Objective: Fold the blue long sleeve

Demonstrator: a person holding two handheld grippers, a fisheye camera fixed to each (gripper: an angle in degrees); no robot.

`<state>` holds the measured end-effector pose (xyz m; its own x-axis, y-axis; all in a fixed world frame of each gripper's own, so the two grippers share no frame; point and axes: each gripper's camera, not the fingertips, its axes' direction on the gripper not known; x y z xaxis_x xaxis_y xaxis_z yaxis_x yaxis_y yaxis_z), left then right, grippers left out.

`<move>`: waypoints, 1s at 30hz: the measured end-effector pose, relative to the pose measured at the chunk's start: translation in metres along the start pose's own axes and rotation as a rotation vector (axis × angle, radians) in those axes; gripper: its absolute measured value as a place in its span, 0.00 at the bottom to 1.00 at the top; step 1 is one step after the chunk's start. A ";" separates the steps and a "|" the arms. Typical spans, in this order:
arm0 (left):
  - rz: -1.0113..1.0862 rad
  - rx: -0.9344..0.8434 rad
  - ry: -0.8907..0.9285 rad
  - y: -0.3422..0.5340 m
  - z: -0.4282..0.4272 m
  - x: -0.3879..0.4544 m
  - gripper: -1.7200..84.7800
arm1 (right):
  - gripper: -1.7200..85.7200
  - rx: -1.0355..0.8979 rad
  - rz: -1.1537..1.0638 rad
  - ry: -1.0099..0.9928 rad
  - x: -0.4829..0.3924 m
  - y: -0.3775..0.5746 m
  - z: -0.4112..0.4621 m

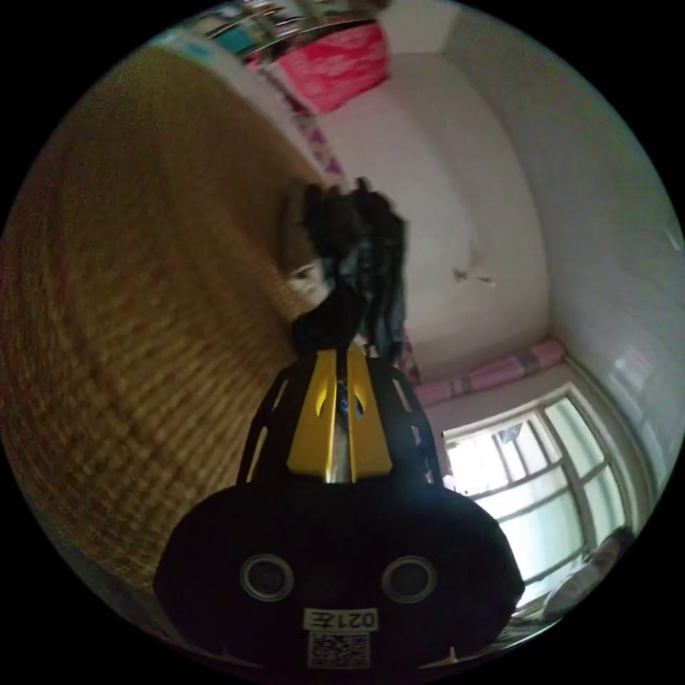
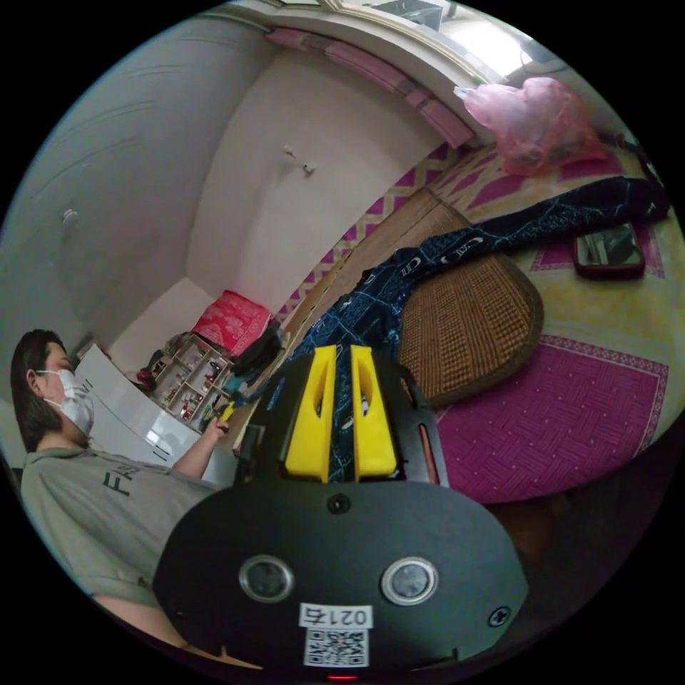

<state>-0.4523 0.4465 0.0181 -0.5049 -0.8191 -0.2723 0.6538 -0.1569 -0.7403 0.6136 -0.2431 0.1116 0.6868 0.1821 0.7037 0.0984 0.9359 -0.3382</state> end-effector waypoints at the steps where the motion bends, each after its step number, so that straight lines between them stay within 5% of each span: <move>1: -0.032 0.003 0.002 0.001 -0.004 -0.012 0.01 | 0.06 -0.004 0.003 -0.006 0.001 -0.001 0.002; 12: -0.026 -0.018 -0.032 -0.003 -0.034 -0.017 0.06 | 0.06 -0.030 0.010 -0.018 0.002 -0.004 0.018; 17: 0.026 0.149 -0.041 0.007 -0.073 -0.010 0.15 | 0.06 -0.047 0.012 -0.030 0.003 -0.005 0.028; 23: 0.110 0.047 -0.158 0.001 -0.045 0.010 0.18 | 0.06 -0.068 0.011 -0.035 0.002 -0.011 0.041; 26: 0.153 0.034 -0.241 -0.001 -0.023 0.021 0.17 | 0.06 -0.075 0.003 -0.045 -0.003 -0.012 0.046; 30: 0.142 -0.003 -0.308 0.006 0.003 0.027 0.04 | 0.06 -0.079 0.002 -0.044 -0.008 -0.012 0.049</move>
<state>-0.4608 0.4216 0.0084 -0.2152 -0.9608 -0.1748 0.7031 -0.0282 -0.7105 0.5717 -0.2408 0.1409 0.6546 0.1983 0.7295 0.1551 0.9092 -0.3864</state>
